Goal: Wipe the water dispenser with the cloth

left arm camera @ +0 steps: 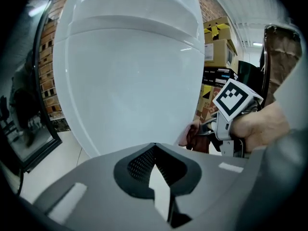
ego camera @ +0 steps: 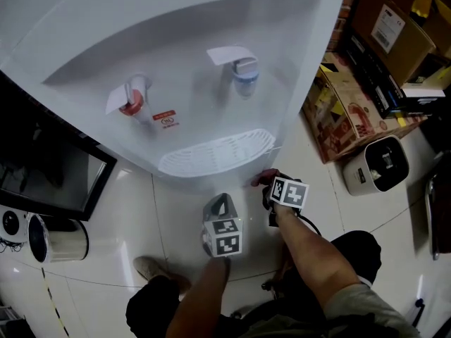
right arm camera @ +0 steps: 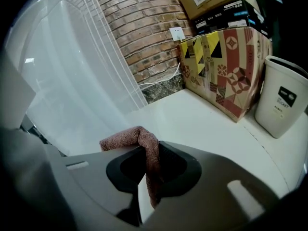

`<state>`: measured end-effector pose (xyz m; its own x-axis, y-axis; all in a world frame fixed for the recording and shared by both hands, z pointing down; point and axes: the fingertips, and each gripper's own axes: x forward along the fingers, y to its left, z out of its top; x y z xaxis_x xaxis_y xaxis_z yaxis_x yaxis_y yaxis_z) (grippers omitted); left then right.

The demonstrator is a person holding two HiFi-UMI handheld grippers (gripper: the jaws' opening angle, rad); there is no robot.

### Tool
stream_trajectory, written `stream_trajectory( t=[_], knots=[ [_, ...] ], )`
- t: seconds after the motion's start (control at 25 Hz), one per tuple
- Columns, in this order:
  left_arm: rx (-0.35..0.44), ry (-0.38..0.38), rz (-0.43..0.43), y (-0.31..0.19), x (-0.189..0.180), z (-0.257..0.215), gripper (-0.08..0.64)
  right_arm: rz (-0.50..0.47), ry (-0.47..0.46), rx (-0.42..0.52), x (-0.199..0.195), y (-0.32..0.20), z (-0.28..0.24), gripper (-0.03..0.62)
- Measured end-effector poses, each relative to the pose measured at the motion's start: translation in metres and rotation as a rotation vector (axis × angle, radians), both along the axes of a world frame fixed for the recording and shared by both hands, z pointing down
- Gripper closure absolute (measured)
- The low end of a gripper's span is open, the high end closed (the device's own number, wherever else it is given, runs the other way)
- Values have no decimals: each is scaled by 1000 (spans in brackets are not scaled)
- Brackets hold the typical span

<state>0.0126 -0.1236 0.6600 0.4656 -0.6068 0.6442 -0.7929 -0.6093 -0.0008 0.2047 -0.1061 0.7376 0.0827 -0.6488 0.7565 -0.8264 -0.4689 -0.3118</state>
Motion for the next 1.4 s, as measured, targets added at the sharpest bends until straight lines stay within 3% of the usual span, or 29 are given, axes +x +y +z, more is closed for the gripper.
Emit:
stream_trajectory(
  t=[0.2, 0.32, 0.48, 0.88, 1.2, 1.4],
  knots=[
    [5, -6, 5, 0, -4, 1, 560, 20, 8, -6, 2, 4, 1, 534],
    [4, -28, -21, -3, -25, 4, 560, 0, 6, -20, -12, 5, 4, 534],
    [3, -66, -112, -13, -77, 8, 560, -102, -10, -23, -56, -2, 7, 534],
    [-20, -67, -341, -14, -196, 19, 560, -352, -111, 2, -204, -32, 22, 534],
    [-37, -54, -431, -4, -257, 22, 560, -436, -136, -12, -291, -63, 56, 534],
    [-59, -54, -468, -3, -278, 31, 560, -415, -141, -25, -304, -72, 74, 534]
  ],
)
